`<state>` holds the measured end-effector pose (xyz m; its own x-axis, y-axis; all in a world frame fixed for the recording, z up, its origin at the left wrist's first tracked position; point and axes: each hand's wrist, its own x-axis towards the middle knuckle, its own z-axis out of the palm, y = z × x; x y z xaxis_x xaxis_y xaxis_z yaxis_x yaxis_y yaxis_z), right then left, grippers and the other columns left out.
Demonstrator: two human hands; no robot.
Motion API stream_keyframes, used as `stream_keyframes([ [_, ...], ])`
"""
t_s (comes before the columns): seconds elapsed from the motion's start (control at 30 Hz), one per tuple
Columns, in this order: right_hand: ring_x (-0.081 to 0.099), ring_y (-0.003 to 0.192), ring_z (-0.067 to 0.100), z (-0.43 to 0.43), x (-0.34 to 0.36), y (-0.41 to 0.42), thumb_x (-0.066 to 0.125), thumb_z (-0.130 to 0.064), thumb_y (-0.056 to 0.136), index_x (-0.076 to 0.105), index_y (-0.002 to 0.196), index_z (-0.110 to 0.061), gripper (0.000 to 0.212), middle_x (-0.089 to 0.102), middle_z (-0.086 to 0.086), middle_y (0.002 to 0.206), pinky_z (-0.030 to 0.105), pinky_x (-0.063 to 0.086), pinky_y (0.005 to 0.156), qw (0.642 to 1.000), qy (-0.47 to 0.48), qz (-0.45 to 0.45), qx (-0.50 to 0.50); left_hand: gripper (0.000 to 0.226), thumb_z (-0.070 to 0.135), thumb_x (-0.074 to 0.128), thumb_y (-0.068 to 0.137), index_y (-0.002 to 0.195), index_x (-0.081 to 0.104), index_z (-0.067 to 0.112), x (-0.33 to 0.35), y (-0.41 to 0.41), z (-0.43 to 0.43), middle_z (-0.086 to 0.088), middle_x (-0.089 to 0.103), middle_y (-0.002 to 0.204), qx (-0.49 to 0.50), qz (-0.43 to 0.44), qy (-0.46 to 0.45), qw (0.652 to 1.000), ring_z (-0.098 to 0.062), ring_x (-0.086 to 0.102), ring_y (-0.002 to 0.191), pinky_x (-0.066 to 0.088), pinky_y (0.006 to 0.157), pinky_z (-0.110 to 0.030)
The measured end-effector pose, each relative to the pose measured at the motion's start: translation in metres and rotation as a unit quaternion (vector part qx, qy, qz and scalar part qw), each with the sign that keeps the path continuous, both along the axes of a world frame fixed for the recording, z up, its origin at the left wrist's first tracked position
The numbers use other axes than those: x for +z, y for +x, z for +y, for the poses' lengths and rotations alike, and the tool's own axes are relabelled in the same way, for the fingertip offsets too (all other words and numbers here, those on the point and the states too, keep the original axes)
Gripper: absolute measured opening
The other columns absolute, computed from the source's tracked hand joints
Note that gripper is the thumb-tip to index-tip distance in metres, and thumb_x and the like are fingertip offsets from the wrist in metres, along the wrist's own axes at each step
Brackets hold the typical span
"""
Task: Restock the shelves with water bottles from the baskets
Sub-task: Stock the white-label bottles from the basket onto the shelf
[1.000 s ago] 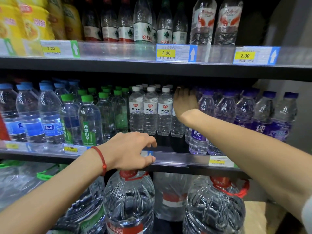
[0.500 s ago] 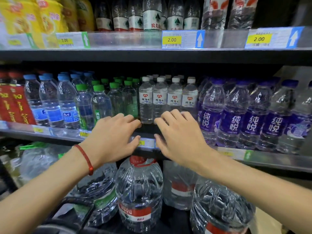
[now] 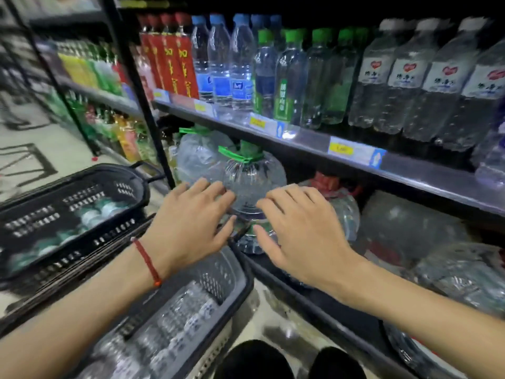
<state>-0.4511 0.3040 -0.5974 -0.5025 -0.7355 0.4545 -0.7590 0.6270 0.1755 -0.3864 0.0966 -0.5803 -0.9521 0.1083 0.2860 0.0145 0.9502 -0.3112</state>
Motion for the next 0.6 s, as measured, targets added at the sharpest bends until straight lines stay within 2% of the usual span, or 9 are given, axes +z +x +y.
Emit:
stream_keyframes([
  [0.23, 0.058, 0.105, 0.030, -0.071, -0.050, 0.044, 0.047, -0.049, 0.101, 0.065, 0.114, -0.016, 0.039, 0.064, 0.004, 0.109, 0.042, 0.044, 0.089, 0.991, 0.047, -0.023, 0.123, 0.036, 0.049, 0.044, 0.096, 0.108, 0.059, 0.018, -0.042, 0.107, -0.054, -0.005, 0.059, 0.105, 0.105, -0.036, -0.025, 0.994, -0.031, 0.056, 0.099, 0.048, 0.076, -0.043],
  [0.4, 0.059, 0.099, 0.027, -0.121, -0.083, 0.078, 0.044, -0.048, 0.101, 0.067, 0.108, -0.019, 0.037, 0.064, 0.002, 0.103, 0.042, 0.045, 0.088, 0.975, 0.057, -0.050, 0.211, 0.044, 0.049, 0.040, 0.095, 0.114, 0.062, 0.017, -0.074, 0.177, -0.083, -0.005, 0.061, 0.105, 0.179, -0.076, -0.014, 0.981, -0.029, 0.057, 0.097, 0.046, 0.075, -0.043],
  [0.6, 0.058, 0.092, 0.028, -0.182, -0.137, 0.097, 0.042, -0.041, 0.098, 0.067, 0.100, -0.016, 0.036, 0.063, 0.003, 0.096, 0.043, 0.048, 0.084, 0.960, 0.090, -0.035, 0.263, 0.044, 0.048, 0.040, 0.099, 0.120, 0.059, 0.014, -0.127, 0.224, -0.132, -0.007, 0.061, 0.116, 0.217, -0.099, 0.009, 0.971, -0.029, 0.056, 0.101, 0.047, 0.077, -0.043],
])
